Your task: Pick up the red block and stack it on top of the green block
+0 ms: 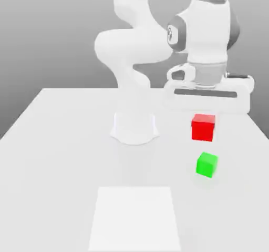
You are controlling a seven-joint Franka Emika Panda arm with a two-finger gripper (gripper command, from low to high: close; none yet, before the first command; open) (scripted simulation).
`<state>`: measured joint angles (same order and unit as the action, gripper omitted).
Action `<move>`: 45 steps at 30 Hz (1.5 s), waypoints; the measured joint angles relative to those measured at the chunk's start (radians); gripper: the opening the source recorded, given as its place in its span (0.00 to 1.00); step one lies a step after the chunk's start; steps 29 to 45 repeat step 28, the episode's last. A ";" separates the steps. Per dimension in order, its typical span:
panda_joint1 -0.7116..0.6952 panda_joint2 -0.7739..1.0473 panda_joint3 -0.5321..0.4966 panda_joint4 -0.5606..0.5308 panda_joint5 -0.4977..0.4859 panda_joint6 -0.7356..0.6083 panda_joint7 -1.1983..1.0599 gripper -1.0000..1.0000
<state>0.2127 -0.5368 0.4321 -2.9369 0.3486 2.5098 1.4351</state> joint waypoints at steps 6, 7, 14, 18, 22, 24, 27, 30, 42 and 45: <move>0.057 0.023 0.041 -0.020 0.035 0.014 0.011 0.00; 0.066 0.031 0.049 -0.024 0.041 0.021 0.012 0.00; 0.134 0.128 0.125 -0.051 0.074 0.099 0.029 0.00; 0.079 0.225 0.188 -0.055 0.006 0.185 0.082 0.00; -0.013 0.341 0.248 -0.055 -0.107 0.297 0.159 0.00; -0.049 0.403 0.267 -0.056 -0.170 0.358 0.201 0.00; -0.082 0.493 0.275 -0.058 -0.255 0.447 0.259 1.00; -0.083 0.493 0.275 -0.058 -0.255 0.447 0.259 1.00; -0.083 0.493 0.275 -0.058 -0.255 0.447 0.259 1.00; -0.083 0.493 0.275 -0.058 -0.255 0.447 0.259 1.00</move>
